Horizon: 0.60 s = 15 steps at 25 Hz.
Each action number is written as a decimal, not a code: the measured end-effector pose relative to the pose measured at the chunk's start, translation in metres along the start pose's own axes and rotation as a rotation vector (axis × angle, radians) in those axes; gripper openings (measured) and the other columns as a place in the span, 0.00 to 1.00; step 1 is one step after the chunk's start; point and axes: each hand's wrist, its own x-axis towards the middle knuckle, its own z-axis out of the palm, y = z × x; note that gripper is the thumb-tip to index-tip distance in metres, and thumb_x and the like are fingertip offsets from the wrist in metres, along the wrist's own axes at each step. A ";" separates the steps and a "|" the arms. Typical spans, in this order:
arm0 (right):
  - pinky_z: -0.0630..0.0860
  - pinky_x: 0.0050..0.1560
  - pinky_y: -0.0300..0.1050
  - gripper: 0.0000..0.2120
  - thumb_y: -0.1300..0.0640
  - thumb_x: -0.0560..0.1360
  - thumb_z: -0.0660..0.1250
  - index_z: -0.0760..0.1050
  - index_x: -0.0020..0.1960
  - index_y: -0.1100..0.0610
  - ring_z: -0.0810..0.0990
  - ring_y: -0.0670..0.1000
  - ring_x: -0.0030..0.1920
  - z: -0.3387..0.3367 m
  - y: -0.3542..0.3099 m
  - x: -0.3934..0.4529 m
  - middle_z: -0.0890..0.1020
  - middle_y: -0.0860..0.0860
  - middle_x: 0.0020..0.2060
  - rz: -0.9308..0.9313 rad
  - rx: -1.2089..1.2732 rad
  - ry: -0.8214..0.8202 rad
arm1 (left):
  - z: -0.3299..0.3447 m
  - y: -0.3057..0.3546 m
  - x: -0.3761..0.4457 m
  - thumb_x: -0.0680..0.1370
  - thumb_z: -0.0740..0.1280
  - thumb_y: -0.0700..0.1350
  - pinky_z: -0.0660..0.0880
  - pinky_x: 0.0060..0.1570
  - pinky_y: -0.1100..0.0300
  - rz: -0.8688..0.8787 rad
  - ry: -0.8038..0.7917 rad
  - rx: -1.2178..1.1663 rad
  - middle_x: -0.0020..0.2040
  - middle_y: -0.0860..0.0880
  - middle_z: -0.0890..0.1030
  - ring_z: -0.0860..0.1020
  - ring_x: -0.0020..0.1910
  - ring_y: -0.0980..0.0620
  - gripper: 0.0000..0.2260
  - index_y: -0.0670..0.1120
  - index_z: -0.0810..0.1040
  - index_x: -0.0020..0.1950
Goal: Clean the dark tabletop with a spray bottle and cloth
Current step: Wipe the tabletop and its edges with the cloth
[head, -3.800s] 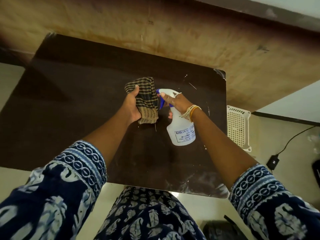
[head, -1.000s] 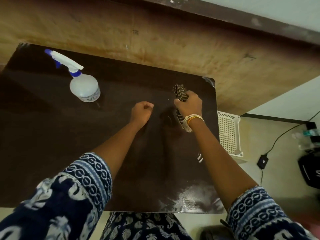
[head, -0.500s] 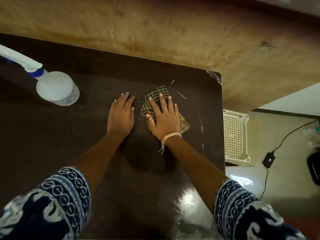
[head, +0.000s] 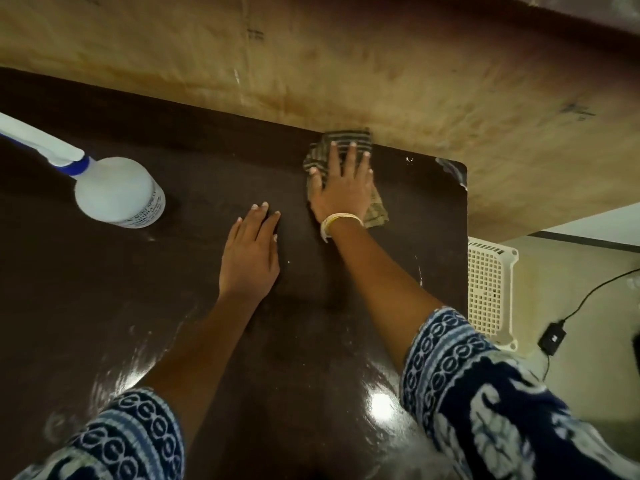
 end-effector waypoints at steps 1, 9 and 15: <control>0.46 0.77 0.57 0.30 0.38 0.80 0.47 0.48 0.79 0.47 0.45 0.60 0.78 0.001 -0.025 -0.002 0.50 0.54 0.79 -0.161 -0.015 -0.043 | 0.000 -0.001 0.001 0.82 0.58 0.42 0.60 0.74 0.48 0.002 0.005 -0.007 0.74 0.43 0.69 0.64 0.75 0.45 0.19 0.42 0.70 0.73; 0.51 0.76 0.56 0.27 0.42 0.80 0.52 0.56 0.78 0.44 0.49 0.55 0.79 -0.007 0.040 0.016 0.55 0.50 0.79 -0.227 0.027 0.015 | -0.002 0.000 0.002 0.82 0.59 0.42 0.60 0.75 0.49 -0.020 -0.002 -0.034 0.74 0.43 0.69 0.64 0.75 0.46 0.18 0.42 0.71 0.72; 0.46 0.77 0.56 0.30 0.40 0.81 0.47 0.47 0.80 0.49 0.43 0.58 0.78 -0.003 0.039 -0.001 0.47 0.55 0.79 0.222 0.012 0.048 | -0.004 0.001 0.002 0.82 0.58 0.42 0.59 0.75 0.48 -0.030 -0.022 -0.036 0.74 0.43 0.68 0.63 0.76 0.46 0.19 0.42 0.70 0.73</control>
